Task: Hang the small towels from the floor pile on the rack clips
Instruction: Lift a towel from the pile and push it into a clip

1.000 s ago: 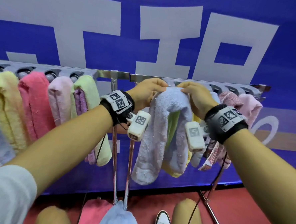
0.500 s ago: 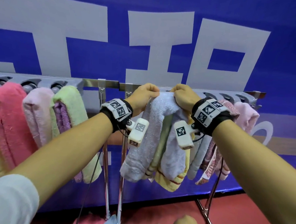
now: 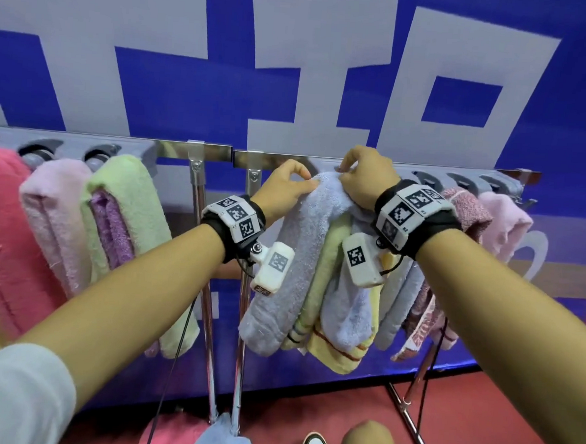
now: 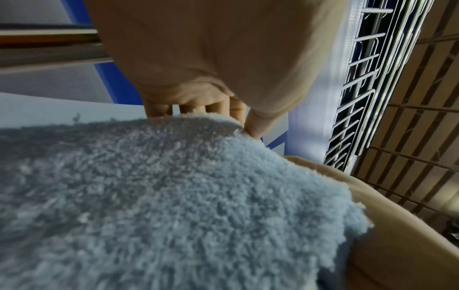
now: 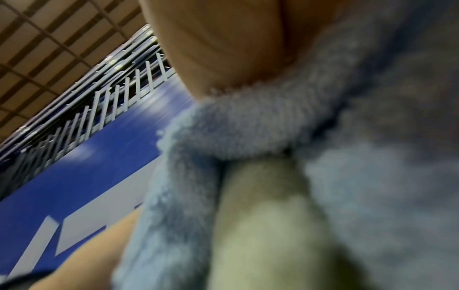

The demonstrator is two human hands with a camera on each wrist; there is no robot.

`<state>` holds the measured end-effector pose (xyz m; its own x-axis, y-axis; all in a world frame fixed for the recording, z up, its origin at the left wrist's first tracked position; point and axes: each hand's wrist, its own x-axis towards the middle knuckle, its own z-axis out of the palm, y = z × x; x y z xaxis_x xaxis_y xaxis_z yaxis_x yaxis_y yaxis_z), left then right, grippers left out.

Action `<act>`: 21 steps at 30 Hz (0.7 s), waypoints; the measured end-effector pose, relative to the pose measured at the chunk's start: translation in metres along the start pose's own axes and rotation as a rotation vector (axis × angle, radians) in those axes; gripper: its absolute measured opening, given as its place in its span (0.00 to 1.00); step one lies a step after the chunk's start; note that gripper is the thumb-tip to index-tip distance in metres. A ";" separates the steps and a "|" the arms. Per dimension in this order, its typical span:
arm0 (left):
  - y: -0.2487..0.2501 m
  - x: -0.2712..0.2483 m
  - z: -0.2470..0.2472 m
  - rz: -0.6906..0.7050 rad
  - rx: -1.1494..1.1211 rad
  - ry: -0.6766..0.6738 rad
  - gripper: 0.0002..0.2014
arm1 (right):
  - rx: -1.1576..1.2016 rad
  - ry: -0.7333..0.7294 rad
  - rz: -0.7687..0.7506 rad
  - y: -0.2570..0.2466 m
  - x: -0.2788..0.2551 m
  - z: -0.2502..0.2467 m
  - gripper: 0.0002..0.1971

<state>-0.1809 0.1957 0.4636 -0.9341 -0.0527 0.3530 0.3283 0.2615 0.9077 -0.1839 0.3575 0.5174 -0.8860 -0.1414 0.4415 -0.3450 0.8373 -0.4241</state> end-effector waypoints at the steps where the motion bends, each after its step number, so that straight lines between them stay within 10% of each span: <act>1: 0.001 -0.001 -0.001 0.034 -0.001 0.003 0.06 | -0.026 0.060 -0.039 0.002 -0.003 -0.001 0.06; 6: 0.016 -0.002 0.002 0.134 -0.038 -0.018 0.05 | 0.078 0.236 -0.107 0.009 -0.039 -0.010 0.08; 13: 0.022 0.001 0.020 0.148 0.189 0.063 0.05 | 0.146 0.040 -0.169 0.023 -0.103 0.025 0.13; 21: 0.041 -0.007 0.031 0.219 0.304 0.129 0.04 | -0.001 0.047 0.065 0.050 -0.107 0.068 0.12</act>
<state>-0.1651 0.2363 0.4911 -0.8151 -0.0792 0.5739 0.4434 0.5522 0.7060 -0.1275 0.3787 0.3958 -0.8912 -0.0616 0.4495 -0.2865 0.8446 -0.4523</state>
